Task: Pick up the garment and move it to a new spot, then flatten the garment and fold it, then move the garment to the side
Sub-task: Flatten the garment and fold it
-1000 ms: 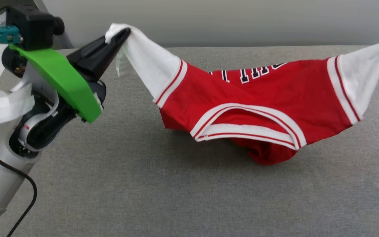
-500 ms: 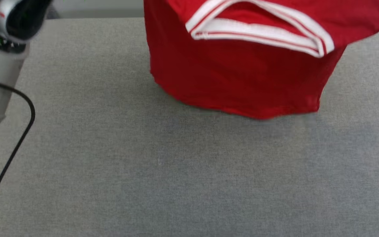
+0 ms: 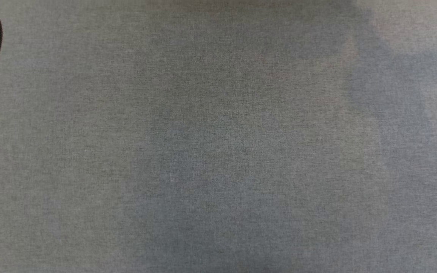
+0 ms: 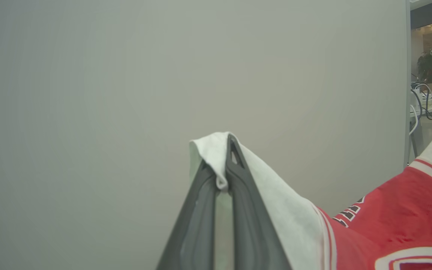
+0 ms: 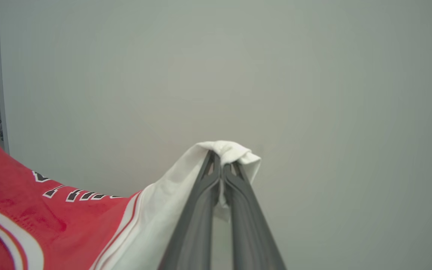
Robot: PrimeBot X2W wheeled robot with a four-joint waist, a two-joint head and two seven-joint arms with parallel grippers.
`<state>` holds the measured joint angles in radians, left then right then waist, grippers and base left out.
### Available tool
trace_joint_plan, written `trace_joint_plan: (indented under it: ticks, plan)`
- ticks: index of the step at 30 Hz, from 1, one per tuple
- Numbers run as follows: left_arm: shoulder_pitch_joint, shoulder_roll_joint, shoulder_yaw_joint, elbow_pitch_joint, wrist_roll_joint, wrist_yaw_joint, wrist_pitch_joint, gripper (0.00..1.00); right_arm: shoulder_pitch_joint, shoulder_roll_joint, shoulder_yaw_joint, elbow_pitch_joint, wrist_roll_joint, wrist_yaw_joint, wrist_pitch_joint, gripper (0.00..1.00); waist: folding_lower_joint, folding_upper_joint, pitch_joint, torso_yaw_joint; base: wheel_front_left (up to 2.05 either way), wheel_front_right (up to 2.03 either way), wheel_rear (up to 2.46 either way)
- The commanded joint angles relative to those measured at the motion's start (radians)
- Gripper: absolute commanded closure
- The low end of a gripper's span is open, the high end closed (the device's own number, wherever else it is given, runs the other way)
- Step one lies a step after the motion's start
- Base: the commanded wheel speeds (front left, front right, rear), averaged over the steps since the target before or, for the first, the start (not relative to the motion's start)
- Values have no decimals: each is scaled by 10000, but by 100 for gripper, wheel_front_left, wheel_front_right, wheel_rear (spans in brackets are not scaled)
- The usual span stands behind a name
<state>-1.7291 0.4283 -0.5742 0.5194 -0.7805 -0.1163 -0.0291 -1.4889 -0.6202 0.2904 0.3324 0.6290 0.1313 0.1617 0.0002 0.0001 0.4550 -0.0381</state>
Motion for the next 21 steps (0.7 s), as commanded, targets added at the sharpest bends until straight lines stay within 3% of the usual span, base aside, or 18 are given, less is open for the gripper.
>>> trace_joint_plan:
  ticks: [1,9,21]
  plan:
    - [-380,-87,-11,281,113,-51,-157,100,-476,144,145,358,-135,-6,-228,100,-2,-1,394,-55,0,0,0]
    - [-877,-308,-345,1772,105,-126,-919,100,-1726,720,1311,2291,-117,-6,-1313,100,-2,-1,962,-27,0,0,0]
    - [1500,341,-1346,1891,-778,-142,-2085,100,70,1095,3141,3091,794,-6,-2877,100,-2,-1,333,-41,0,0,0]
